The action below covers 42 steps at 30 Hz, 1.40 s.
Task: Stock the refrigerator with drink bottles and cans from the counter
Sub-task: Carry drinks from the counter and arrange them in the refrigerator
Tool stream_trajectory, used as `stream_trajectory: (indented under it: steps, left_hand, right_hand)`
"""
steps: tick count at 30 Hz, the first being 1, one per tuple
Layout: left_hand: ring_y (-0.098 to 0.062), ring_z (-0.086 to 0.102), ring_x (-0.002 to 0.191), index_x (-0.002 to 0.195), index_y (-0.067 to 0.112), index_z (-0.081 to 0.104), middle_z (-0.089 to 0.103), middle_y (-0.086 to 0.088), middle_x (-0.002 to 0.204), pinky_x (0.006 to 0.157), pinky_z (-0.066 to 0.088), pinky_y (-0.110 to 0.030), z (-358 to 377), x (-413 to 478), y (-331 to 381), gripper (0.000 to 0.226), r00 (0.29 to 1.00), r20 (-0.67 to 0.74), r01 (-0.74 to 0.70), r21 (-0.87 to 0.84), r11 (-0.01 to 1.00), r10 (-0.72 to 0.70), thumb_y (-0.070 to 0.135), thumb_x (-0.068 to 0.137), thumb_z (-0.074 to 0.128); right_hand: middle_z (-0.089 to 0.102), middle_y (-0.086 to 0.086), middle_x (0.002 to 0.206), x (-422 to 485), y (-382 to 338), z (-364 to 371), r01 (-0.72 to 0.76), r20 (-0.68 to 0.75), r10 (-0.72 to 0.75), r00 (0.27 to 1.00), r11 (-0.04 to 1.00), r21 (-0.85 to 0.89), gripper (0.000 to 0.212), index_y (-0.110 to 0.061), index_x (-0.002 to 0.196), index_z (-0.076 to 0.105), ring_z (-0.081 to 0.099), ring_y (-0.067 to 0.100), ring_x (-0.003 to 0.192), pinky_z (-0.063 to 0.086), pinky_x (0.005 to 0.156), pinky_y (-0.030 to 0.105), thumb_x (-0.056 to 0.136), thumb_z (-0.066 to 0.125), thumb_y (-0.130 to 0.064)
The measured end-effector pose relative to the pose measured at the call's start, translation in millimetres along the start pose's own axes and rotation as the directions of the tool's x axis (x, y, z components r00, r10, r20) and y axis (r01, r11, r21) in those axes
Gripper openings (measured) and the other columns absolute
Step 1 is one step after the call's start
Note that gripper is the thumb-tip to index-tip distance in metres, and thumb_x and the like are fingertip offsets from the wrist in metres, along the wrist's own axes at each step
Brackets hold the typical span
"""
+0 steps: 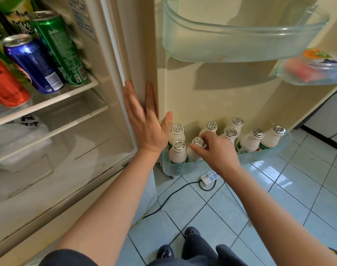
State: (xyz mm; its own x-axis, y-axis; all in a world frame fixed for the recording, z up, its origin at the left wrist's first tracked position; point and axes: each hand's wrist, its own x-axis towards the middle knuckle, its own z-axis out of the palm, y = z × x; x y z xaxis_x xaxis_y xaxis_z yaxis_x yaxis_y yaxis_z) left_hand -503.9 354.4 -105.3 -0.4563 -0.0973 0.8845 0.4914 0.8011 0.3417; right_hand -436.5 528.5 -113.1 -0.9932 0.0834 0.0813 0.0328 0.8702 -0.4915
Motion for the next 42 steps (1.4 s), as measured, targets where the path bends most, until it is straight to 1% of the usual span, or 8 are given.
stream_trajectory:
  steps: [12, 17, 20, 24, 27, 31, 36, 42]
  left_hand:
    - [-0.052, 0.025, 0.135, 0.136, -0.002, 0.035, 0.022, -0.045, 0.139, 0.114, 0.021, -0.05, 1, -1, 0, 0.065, 1.0, -0.01, -0.008, -0.013, 1.0, 0.007, 0.049, 0.095, 0.031]
    - [-0.05, 0.023, 0.136, 0.138, 0.0, 0.034, 0.021, -0.045, 0.14, 0.115, 0.021, -0.049, 1, -1, 0, 0.065, 1.0, -0.005, -0.004, -0.023, 1.0, 0.004, 0.049, 0.095, 0.032]
    - [-0.049, 0.023, 0.136, 0.139, 0.001, 0.033, 0.02, -0.044, 0.14, 0.115, 0.02, -0.049, 1, -1, 1, 0.065, 1.0, -0.001, -0.001, -0.022, 1.0, 0.001, 0.049, 0.095, 0.032]
    - [-0.049, 0.023, 0.136, 0.139, 0.001, 0.033, 0.02, -0.04, 0.142, 0.115, 0.02, -0.048, 0, -1, 1, 0.066, 1.0, -0.002, 0.001, -0.018, 1.0, -0.001, 0.05, 0.095, 0.031]
    - [-0.049, 0.024, 0.136, 0.139, 0.0, 0.034, 0.021, -0.04, 0.141, 0.115, 0.02, -0.048, 0, -2, 1, 0.066, 1.0, 0.001, -0.002, -0.012, 1.0, 0.002, 0.05, 0.095, 0.03]
    - [-0.051, 0.024, 0.135, 0.138, 0.0, 0.034, 0.022, -0.044, 0.14, 0.115, 0.021, -0.049, 0, -1, 2, 0.066, 1.0, 0.01, 0.008, -0.009, 1.0, -0.007, 0.05, 0.096, 0.029]
    - [-0.05, 0.023, 0.136, 0.138, 0.001, 0.034, 0.021, -0.044, 0.14, 0.116, 0.019, -0.048, -1, -1, 2, 0.065, 1.0, 0.013, 0.013, -0.014, 1.0, -0.012, 0.05, 0.096, 0.029]
    - [-0.051, 0.024, 0.136, 0.139, 0.002, 0.034, 0.02, -0.039, 0.142, 0.116, 0.019, -0.047, -1, -1, 3, 0.065, 1.0, 0.011, 0.006, -0.023, 1.0, -0.006, 0.05, 0.095, 0.03]
  right_hand:
    - [0.059, -0.005, 0.064, 1, 2, -4, -0.027, -0.094, 0.033, 0.995, 0.998, 0.057, 0.045, -0.02, 0.076, 0.055, 0.054, 0.013, 0.062, 0.035, 0.05, 0.021, 0.068, 0.067, -0.062]
    - [0.066, 0.0, 0.075, 1, 1, -10, -0.041, -0.012, 0.042, 0.999, 0.997, 0.063, 0.053, -0.011, 0.083, 0.064, 0.061, 0.016, 0.073, 0.05, 0.065, 0.033, 0.068, 0.071, -0.061]
    - [0.066, -0.008, 0.076, 4, 2, -23, -0.055, 0.069, 0.047, 0.997, 0.992, 0.115, 0.047, -0.018, 0.083, 0.064, 0.06, 0.008, 0.073, 0.049, 0.066, 0.027, 0.07, 0.067, -0.063]
    - [0.057, -0.011, 0.06, 9, 3, -33, 0.018, -0.116, 0.001, 0.993, 0.986, 0.167, 0.025, -0.016, 0.075, 0.062, 0.053, 0.006, 0.056, 0.038, 0.053, 0.024, 0.088, 0.058, -0.037]
    - [0.064, -0.005, 0.08, 21, 4, -38, 0.06, -0.137, -0.05, 0.989, 0.996, 0.069, 0.014, -0.013, 0.094, 0.065, 0.055, 0.014, 0.07, 0.04, 0.062, 0.026, 0.09, 0.057, -0.024]
    - [0.061, 0.006, 0.111, 37, 7, -41, 0.115, -0.017, -0.118, 0.993, 0.985, -0.131, 0.031, -0.016, 0.119, 0.059, 0.059, 0.027, 0.095, 0.049, 0.074, 0.034, 0.09, 0.055, -0.027]
    - [0.066, 0.005, 0.099, 50, 6, -36, 0.165, 0.132, -0.114, 0.985, 0.852, -0.497, 0.035, -0.018, 0.123, 0.052, 0.06, 0.028, 0.09, 0.041, 0.061, 0.029, 0.092, 0.051, -0.033]
    - [0.067, 0.01, 0.099, 62, -3, -32, 0.12, 0.107, -0.083, 0.991, 0.9, -0.419, 0.035, -0.012, 0.112, 0.059, 0.062, 0.03, 0.089, 0.044, 0.065, 0.033, 0.091, 0.055, -0.04]
